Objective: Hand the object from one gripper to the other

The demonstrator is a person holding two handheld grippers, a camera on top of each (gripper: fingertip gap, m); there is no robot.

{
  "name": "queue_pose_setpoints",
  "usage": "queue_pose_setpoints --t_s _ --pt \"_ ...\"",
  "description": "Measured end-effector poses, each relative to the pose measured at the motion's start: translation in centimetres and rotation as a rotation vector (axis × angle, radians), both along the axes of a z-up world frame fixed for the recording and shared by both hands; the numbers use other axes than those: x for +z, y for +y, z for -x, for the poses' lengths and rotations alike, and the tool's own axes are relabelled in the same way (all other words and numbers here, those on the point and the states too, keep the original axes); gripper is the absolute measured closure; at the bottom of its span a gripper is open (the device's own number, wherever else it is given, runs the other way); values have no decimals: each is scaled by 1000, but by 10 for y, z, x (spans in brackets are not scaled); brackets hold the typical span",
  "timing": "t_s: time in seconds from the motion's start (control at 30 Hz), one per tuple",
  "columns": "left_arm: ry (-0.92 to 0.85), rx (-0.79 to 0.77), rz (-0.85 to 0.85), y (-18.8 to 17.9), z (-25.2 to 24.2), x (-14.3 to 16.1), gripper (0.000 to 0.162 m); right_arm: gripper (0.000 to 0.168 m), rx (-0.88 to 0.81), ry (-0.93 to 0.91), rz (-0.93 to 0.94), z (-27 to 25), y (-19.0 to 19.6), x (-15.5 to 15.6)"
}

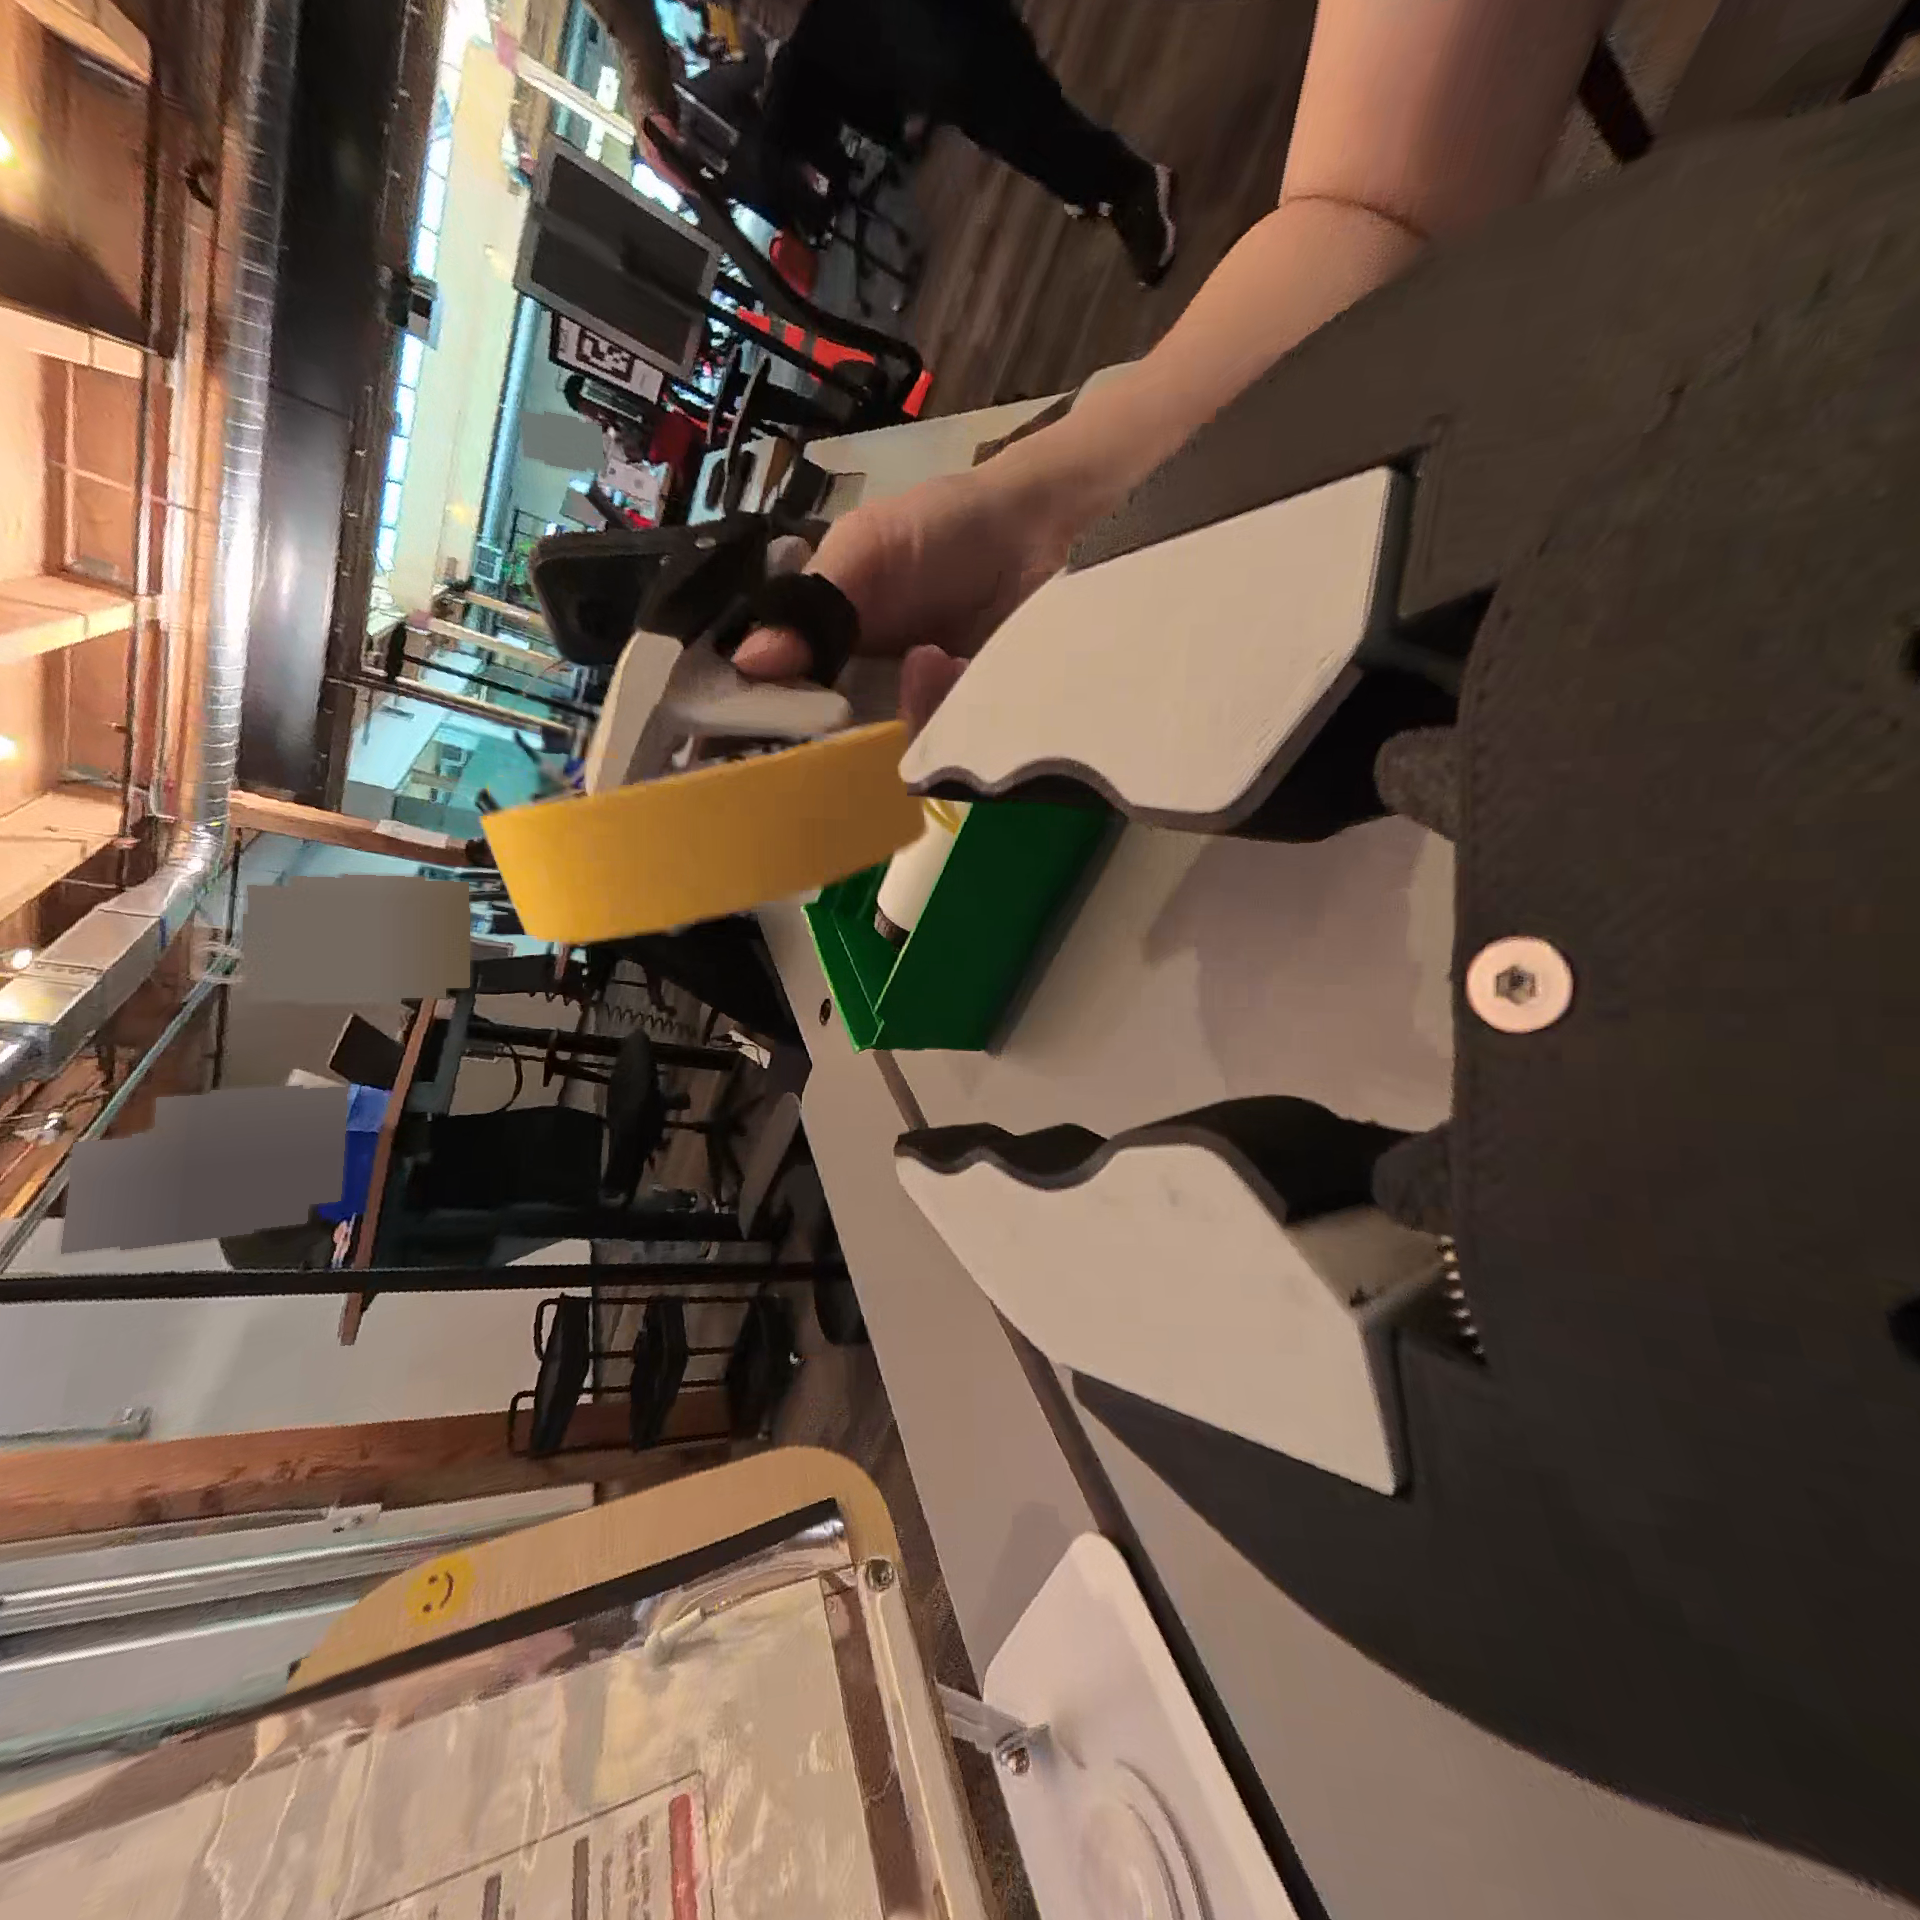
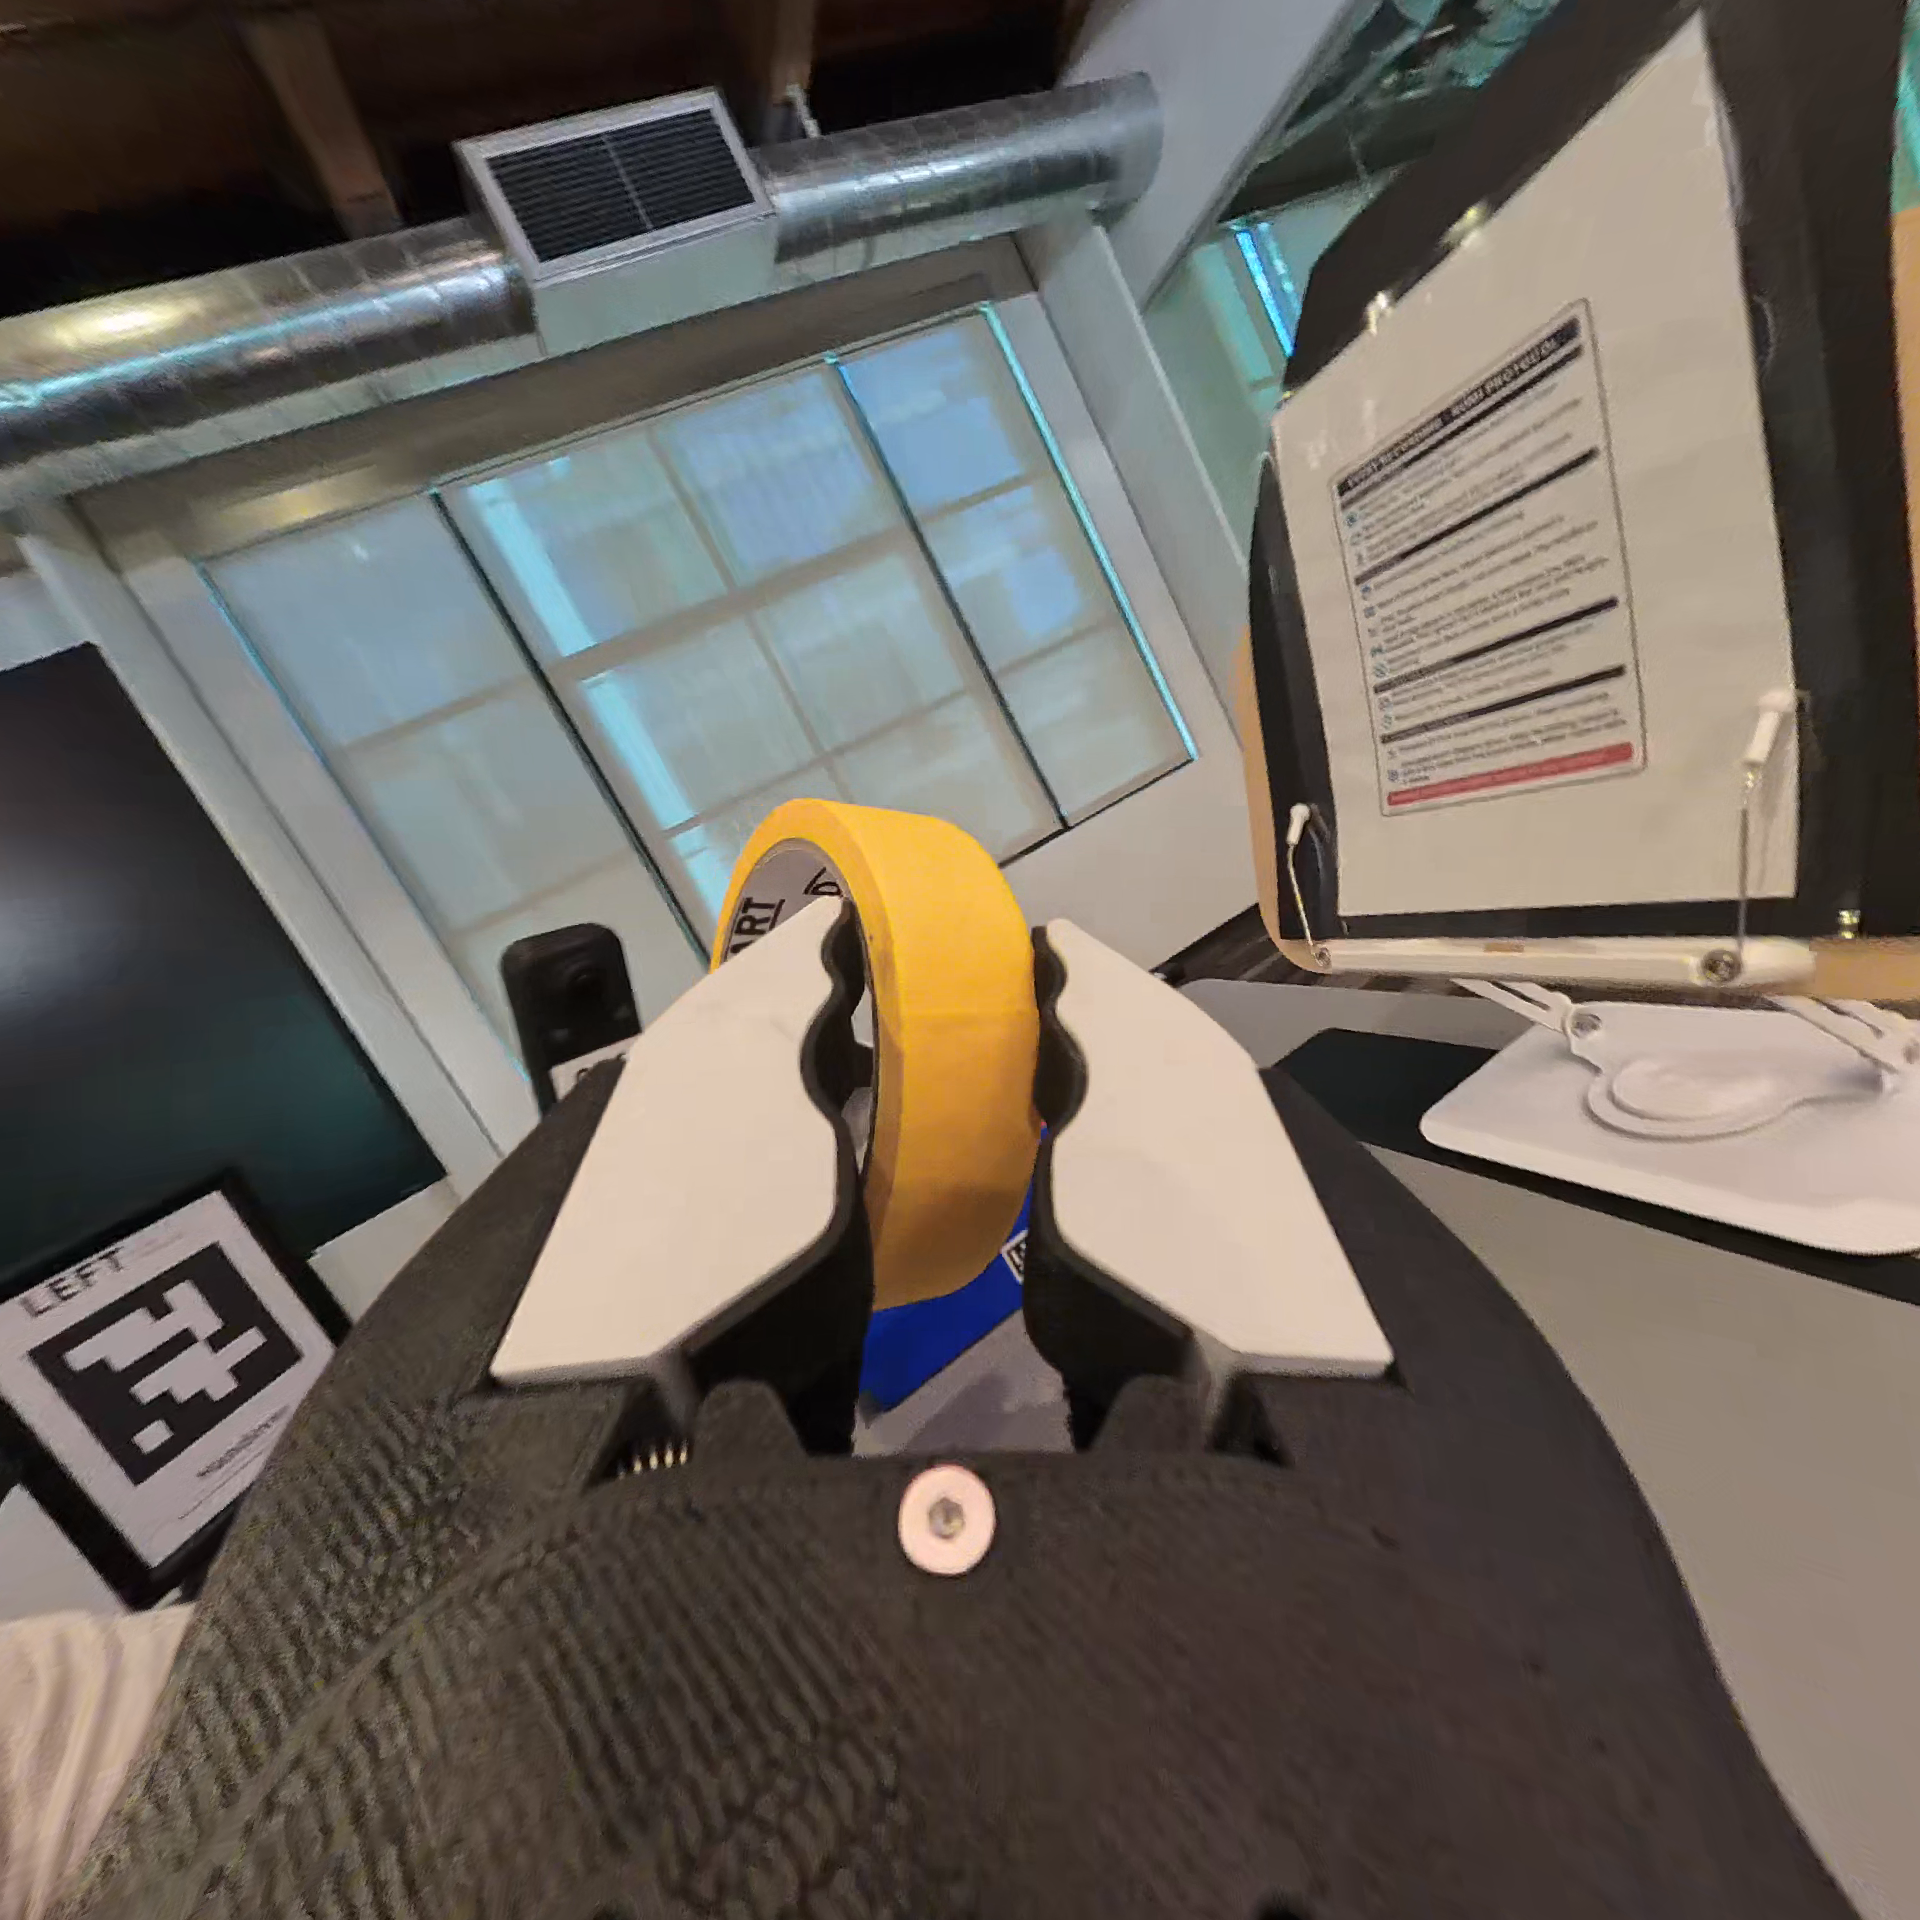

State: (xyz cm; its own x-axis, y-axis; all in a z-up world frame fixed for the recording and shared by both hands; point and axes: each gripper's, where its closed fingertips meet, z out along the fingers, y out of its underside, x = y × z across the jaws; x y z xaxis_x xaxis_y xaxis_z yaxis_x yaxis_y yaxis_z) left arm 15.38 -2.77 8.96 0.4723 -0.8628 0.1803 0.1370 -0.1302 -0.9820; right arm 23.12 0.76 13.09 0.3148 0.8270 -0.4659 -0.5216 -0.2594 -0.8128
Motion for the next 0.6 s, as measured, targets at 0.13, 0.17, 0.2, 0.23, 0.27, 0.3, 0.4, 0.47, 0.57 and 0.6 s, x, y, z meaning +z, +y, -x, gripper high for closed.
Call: queue_pose_setpoints --t_s 0.13,0.17,0.2,0.23,0.27,0.3,0.4,0.47,0.57,0.6 --pt "-42 41 25 6 2 -3 102 137 -59 24 9 15 -1 -7" --pt "-77 3 57 4 2 -1 102 137 -58 34 3 15 -2 -7" --pt "-130 -63 92 0 0 3 102 137 -59 36 0 16 -3 -6" --pt "-170 -131 138 -5 -2 5 102 137 -72 31 -8 15 -3 -6" --pt "-182 -190 185 -9 -5 4 103 137 -87 24 -19 15 -3 -6" --pt "-182 -230 217 -12 -8 3 101 137 -95 23 -29 16 -3 -6" --pt "-210 -252 239 -11 -14 -1 98 137 -78 28 -43 25 -7 -8" --pt "-229 -275 208 -13 -14 0 125 136 -53 29 -53 35 -11 -10" --pt "-231 -300 173 -13 -8 4 133 134 -57 19 -113 41 -13 -8" --pt "-242 -278 166 -8 -1 8 133 123 -45 1 -133 44 -15 -7"
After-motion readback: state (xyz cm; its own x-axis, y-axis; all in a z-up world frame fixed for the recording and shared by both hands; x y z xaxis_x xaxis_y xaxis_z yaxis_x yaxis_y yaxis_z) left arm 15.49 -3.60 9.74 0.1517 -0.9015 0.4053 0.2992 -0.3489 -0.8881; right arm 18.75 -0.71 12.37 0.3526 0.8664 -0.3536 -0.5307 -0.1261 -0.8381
